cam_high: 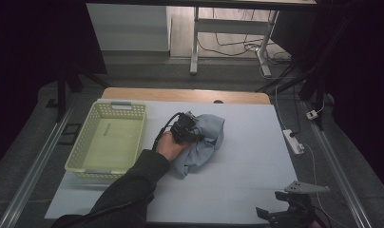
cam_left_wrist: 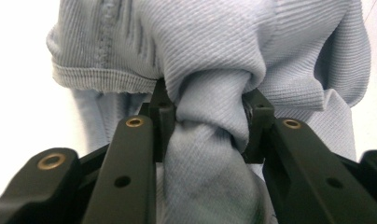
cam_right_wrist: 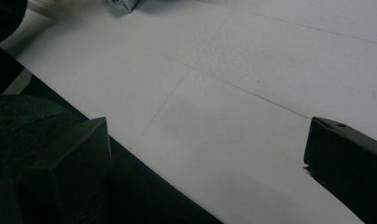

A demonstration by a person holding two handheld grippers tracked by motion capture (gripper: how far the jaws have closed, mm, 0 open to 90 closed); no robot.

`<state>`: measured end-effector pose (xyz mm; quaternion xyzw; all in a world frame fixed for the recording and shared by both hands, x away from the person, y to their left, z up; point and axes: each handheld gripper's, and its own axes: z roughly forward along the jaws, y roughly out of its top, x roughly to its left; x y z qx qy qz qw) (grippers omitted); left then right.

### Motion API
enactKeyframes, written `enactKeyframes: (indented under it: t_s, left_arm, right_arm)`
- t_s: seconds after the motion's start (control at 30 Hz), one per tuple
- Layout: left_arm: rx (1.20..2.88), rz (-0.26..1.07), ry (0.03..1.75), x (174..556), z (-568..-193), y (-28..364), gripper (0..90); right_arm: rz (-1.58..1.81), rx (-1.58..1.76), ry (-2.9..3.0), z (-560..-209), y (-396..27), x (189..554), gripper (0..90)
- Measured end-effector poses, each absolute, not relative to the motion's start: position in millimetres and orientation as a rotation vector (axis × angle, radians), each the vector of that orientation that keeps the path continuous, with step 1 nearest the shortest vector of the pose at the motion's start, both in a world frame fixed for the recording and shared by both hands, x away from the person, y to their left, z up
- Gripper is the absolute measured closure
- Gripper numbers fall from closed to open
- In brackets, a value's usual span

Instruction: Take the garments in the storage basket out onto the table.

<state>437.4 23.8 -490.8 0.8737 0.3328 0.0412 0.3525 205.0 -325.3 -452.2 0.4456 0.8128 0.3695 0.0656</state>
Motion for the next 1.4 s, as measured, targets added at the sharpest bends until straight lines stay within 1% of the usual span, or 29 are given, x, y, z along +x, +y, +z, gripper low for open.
enactKeyframes:
  t_s: [0.37,0.67,0.87,1.17,1.4]
  left_arm:
    - [2.315,0.104,0.801,434.4,-505.7,13.6,56.6]
    - [2.304,0.096,0.782,436.1,-505.8,14.6,45.7]
    - [2.291,0.102,0.793,436.5,-498.4,15.0,39.1]
    - [2.226,0.061,0.787,434.0,-480.6,18.4,24.0]
    - [2.218,0.077,0.763,429.3,-463.6,18.3,14.8]
  right_arm:
    - [1.112,1.342,2.456,-452.4,-325.2,205.0,0.2]
    - [1.109,1.34,2.46,-452.5,-325.0,205.1,0.2]
    - [1.114,1.342,2.46,-452.5,-325.2,205.1,0.2]
    - [1.117,1.342,2.462,-452.5,-325.2,205.1,0.3]
    - [1.114,1.345,2.458,-452.3,-325.4,204.9,0.2]
